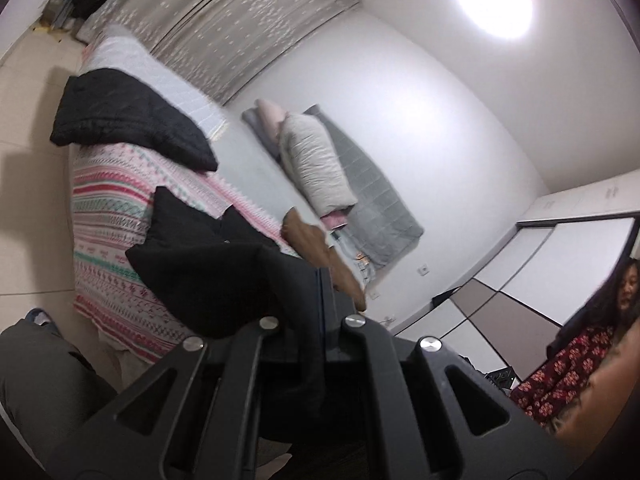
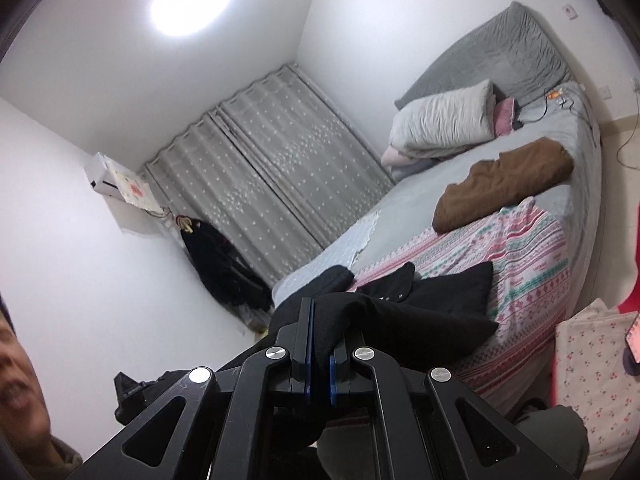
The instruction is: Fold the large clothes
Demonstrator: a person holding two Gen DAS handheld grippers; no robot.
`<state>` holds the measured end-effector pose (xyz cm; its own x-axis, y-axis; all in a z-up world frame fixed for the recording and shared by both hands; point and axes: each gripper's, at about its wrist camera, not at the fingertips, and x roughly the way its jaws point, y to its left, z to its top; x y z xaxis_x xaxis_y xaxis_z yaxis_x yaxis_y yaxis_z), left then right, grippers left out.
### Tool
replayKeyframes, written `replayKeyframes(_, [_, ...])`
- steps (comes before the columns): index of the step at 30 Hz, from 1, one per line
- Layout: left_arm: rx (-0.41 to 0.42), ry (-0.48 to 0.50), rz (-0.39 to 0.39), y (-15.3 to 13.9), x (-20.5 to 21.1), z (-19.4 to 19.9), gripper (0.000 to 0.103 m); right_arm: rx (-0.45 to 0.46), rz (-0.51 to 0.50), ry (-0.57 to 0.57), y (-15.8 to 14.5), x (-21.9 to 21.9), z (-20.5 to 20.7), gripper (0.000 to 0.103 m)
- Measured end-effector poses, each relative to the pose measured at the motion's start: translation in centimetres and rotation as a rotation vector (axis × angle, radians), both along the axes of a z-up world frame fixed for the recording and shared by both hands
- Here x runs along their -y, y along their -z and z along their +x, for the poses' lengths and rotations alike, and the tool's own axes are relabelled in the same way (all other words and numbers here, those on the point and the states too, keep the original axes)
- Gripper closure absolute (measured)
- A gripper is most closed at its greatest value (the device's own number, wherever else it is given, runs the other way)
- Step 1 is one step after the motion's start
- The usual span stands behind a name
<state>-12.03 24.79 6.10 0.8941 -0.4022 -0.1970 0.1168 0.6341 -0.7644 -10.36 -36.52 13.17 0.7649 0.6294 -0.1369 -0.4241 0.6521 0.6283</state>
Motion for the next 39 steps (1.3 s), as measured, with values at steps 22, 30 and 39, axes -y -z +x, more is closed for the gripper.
replayKeyframes(22, [-0.592,-0.244,0.0,4.9,-4.2,34.8,0.097,-0.425,0.032,0.1,4.3,-3.6,36.1,0.098])
replayKeyframes(30, [-0.872,-0.182,-0.031,14.4,-5.2,42.9,0.088,-0.76,0.035,0.177,16.4,-4.1,48.0,0.097])
replayKeyframes(39, [-0.818,-0.154,-0.303,14.4,-8.5,43.8,0.065,-0.88,0.135,0.169,20.3,-3.8,51.6,0.083])
